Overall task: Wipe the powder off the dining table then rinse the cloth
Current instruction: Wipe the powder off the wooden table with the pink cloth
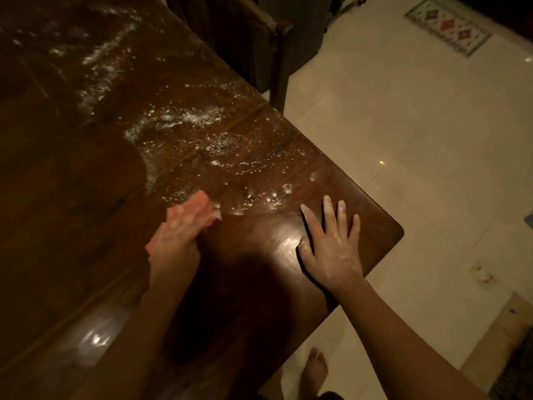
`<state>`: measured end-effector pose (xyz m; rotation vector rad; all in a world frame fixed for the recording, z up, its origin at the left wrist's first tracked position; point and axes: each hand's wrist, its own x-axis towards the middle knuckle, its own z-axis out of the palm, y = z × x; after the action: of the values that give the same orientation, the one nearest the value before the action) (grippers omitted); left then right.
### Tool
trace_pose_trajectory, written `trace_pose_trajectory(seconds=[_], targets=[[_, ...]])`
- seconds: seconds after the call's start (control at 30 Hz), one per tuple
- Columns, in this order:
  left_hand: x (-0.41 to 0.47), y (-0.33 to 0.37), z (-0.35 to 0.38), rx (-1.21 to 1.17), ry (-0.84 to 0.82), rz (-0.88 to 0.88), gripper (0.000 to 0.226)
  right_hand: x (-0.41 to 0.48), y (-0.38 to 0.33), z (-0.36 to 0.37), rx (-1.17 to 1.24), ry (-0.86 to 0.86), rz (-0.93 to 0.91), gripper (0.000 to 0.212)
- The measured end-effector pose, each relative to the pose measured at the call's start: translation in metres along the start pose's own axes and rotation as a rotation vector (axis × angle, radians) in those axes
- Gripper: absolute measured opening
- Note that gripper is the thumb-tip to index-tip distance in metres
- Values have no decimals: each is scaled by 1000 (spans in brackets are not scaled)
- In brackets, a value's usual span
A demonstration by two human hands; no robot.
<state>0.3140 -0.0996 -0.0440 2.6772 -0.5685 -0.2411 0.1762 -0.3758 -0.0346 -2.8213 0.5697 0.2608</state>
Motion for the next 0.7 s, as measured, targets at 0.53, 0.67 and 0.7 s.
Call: trace_pose_trajectory(seconds=[0.53, 0.67, 0.7], targets=[[51, 15, -6, -115, -4, 158, 76, 7, -10, -5, 12, 20, 91, 65], [113, -15, -26, -104, 203, -187, 66, 6, -10, -3, 24, 43, 106, 65], [124, -13, -27, -105, 234, -240, 63, 7, -10, -3, 29, 45, 109, 65]])
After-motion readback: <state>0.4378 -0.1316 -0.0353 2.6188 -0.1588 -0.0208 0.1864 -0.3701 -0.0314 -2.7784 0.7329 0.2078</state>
